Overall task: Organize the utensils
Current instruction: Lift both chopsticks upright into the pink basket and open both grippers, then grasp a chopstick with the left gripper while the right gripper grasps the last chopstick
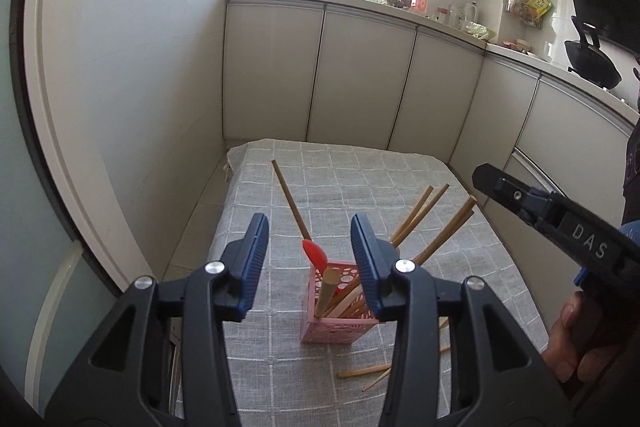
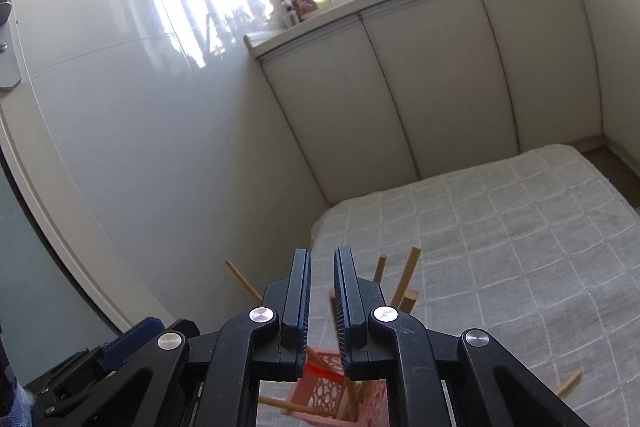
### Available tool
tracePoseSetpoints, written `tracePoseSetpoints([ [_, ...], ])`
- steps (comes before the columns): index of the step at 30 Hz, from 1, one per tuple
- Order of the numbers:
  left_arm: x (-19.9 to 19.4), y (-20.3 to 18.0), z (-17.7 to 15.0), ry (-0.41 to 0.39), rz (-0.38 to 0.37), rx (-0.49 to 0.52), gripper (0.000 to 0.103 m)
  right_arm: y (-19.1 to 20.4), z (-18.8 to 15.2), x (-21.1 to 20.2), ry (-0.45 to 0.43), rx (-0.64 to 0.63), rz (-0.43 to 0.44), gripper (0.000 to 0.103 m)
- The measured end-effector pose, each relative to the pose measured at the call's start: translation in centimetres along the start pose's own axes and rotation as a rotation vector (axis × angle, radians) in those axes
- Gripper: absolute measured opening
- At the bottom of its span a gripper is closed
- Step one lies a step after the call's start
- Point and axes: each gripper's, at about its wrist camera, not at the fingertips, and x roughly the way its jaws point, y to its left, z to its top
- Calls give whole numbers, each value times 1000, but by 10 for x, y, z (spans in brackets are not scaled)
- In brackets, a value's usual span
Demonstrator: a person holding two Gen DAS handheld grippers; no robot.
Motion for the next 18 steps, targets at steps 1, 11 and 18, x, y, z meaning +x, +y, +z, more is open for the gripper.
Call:
tracePoseSetpoints([
  [1,-1,0,0,0,-1,-3,46,-2,0,-1,6,4,4,21],
  [11,-7,-4,-1,62,-30,23,66,-26,8,-32,56,24,-4,54],
  [18,-11,-14,-14,136,-48,73,81,-63,3,-52,156,47,-76,75],
])
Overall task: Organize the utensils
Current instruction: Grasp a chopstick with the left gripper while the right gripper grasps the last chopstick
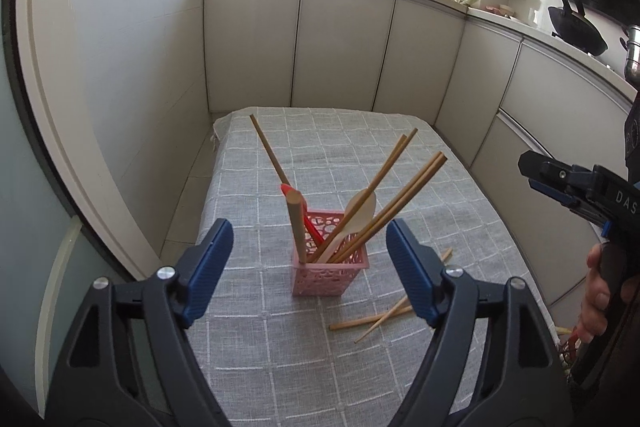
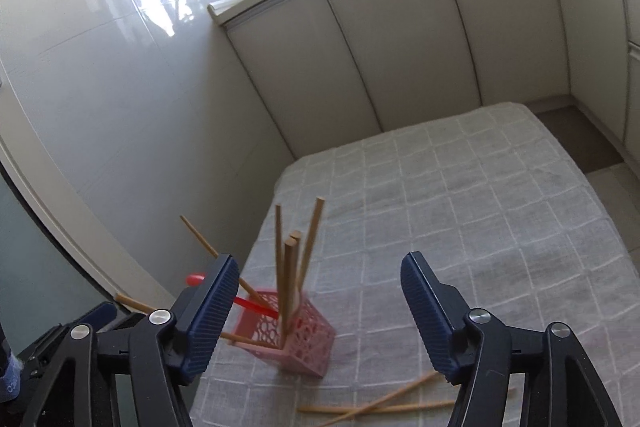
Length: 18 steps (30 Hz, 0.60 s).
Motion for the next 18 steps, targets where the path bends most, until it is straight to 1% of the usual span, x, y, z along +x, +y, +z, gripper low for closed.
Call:
tracePoseSetpoints([
  [5,5,-15,-14,67,-17,62,83,-31,-8,-4,85,26,-67,81],
  [11,21,-42,-28,153,-34,146,83,-65,-22,-2,192,58,-162,82],
  [16,35,-68,-38,214,-51,205,83,-92,-33,5,299,110,-216,83],
  [18,41,-80,-43,244,-68,232,83,-102,-37,7,331,121,-236,83],
])
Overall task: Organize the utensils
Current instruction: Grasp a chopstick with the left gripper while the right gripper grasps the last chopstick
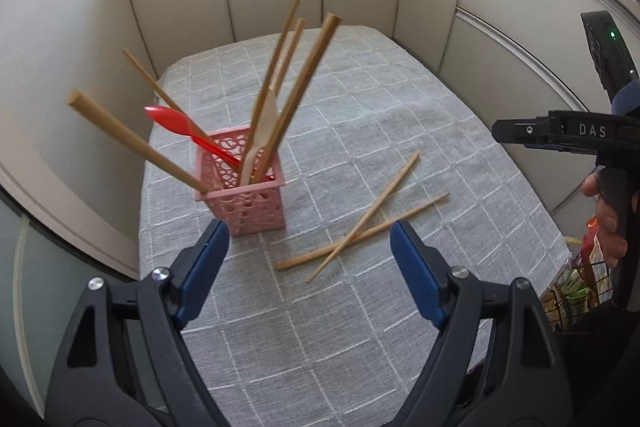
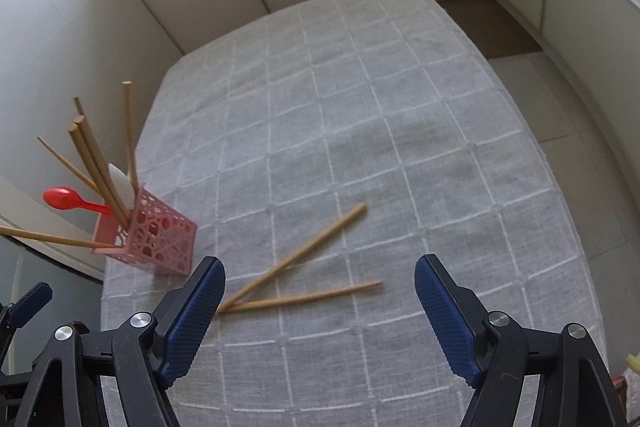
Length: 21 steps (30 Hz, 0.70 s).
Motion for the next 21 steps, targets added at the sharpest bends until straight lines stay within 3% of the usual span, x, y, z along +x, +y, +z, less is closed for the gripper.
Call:
tracePoseSetpoints([
  [7,37,-39,-1,123,-33,81,83,-29,-7,14,98,6,-86,83],
  [13,79,-67,8,226,-72,83,82,-58,-12,25,164,43,-173,83],
  [15,95,-76,16,246,-74,83,78,-67,-12,26,176,59,-177,83],
  [21,153,-90,40,313,-85,61,46,-83,-11,28,192,82,-180,84],
])
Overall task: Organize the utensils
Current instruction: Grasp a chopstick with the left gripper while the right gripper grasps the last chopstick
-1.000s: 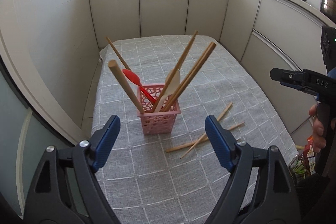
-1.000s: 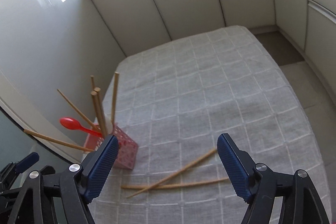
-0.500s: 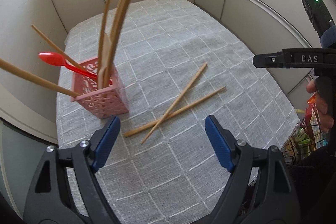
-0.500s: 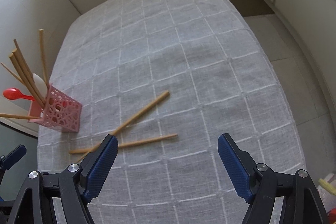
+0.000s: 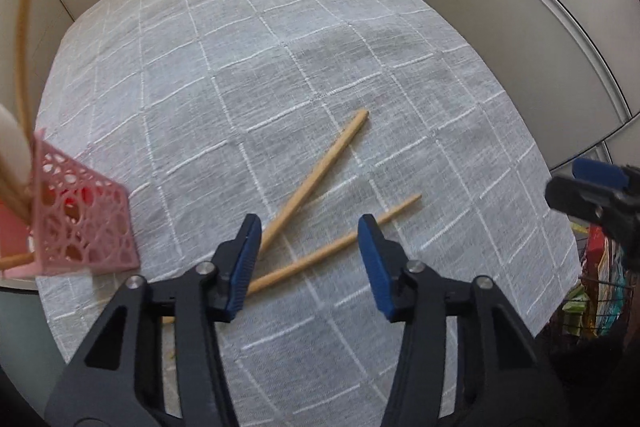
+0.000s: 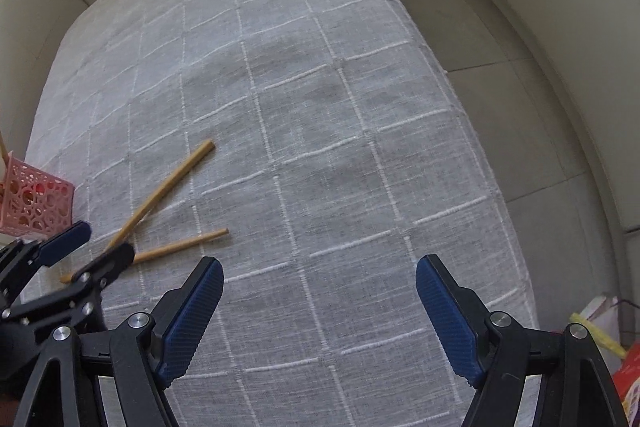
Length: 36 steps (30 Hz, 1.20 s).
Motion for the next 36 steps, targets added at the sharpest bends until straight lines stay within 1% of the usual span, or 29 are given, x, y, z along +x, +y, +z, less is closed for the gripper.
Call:
tracePoseSetpoints([
  [1,8,0,6,9,2,-2,41,-1,0,0,3,3,6,84],
  [2,15,-1,11,18,9,-1,38,-2,1,1,5,4,10,84],
  [5,34,-4,23,43,16,-2,34,-4,2,1,8,4,16,84],
  [6,39,-5,26,52,9,-2,33,-4,3,1,8,4,19,84],
  [8,40,-9,31,37,20,10,32,-5,3,0,8,5,29,84],
  [12,45,-16,39,41,22,24,29,-9,5,-2,7,20,46,84],
  [14,47,-17,45,48,26,26,21,-10,6,-2,7,30,52,84],
  [15,48,-17,47,54,35,28,20,-10,7,-1,8,34,55,84],
  [17,48,-16,50,58,42,18,9,-11,7,0,11,43,61,84],
  [22,31,-7,48,38,22,-28,8,-7,7,3,23,48,71,84],
  [29,-16,-2,18,-18,-14,-18,8,2,7,7,28,44,80,84],
  [32,-32,4,8,-36,-34,-28,8,8,7,10,38,49,87,84],
  [36,-52,12,-15,-53,-40,-50,8,19,6,16,55,55,95,84],
])
